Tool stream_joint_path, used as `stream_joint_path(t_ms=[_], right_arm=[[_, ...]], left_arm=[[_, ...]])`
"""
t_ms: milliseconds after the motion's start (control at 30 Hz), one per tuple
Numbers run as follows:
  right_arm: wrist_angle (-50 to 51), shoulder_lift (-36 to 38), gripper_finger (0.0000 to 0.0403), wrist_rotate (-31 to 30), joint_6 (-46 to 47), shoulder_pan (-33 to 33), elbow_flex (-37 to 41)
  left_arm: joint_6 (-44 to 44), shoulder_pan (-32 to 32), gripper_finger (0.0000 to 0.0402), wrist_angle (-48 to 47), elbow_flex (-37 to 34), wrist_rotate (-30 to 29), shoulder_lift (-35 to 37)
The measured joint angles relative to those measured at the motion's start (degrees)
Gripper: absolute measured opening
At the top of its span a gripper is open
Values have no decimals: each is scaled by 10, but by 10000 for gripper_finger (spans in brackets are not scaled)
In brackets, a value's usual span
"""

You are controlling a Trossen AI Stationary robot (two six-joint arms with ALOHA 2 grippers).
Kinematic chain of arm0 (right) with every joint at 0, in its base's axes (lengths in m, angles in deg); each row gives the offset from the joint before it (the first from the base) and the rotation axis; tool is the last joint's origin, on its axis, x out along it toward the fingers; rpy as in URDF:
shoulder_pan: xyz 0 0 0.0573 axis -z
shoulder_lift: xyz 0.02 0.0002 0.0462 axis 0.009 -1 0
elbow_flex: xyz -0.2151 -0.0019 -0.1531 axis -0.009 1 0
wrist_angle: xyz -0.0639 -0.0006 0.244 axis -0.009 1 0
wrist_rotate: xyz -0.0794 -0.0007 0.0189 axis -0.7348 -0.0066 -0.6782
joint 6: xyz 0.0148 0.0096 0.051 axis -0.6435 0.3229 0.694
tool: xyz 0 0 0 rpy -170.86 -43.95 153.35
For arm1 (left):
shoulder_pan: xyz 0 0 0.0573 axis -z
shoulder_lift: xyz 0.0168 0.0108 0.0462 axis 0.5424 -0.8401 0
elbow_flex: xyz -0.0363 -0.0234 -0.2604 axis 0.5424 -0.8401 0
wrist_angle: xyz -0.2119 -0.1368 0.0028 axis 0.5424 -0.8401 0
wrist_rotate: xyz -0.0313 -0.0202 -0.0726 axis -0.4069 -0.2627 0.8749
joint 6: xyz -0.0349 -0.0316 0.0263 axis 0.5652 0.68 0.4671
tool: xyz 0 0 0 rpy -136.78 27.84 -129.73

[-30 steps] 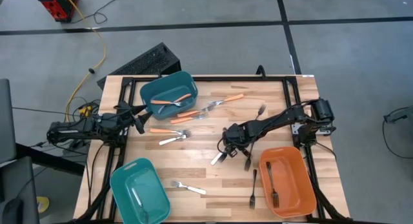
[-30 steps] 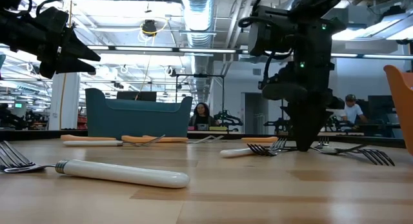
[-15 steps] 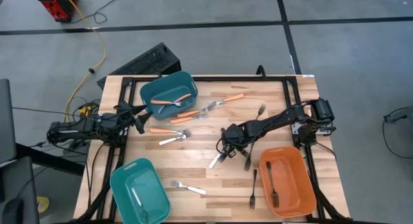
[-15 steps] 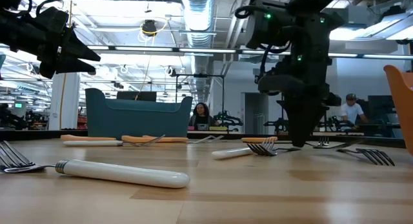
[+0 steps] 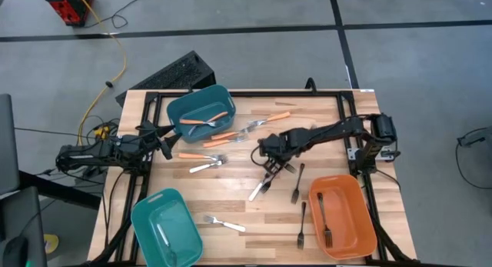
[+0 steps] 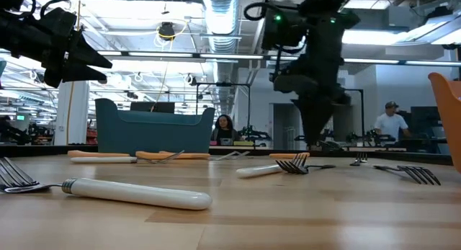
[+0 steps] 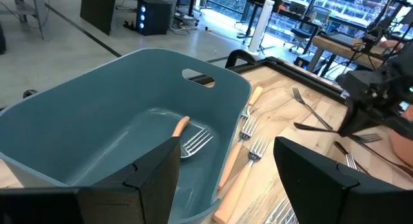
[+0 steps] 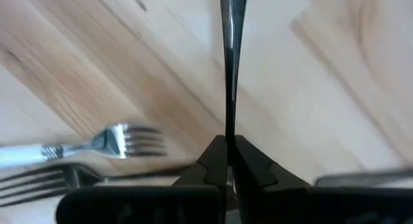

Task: Sort silverware by color (type)
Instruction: Put the black fork into the orange bin

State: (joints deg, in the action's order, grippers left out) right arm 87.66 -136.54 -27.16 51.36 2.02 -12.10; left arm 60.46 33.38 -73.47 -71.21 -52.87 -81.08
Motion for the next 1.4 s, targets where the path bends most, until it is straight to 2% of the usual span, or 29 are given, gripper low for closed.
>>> stream_joint_path(t_ms=[367,667,1033,1400], right_arm=[[1,0,32,1,-126,43,-55],[57,0,32,2,-246,39,-104],[127,1,32,4,-240,3,-129],[143,1,33,4,-153,-27,-129]], left_arm=[[0,0,235,0,0,-3,0],[0,0,235,0,0,-4,0],[1,0,235,0,0,-5,0],[1,0,235,0,0,-7,0]])
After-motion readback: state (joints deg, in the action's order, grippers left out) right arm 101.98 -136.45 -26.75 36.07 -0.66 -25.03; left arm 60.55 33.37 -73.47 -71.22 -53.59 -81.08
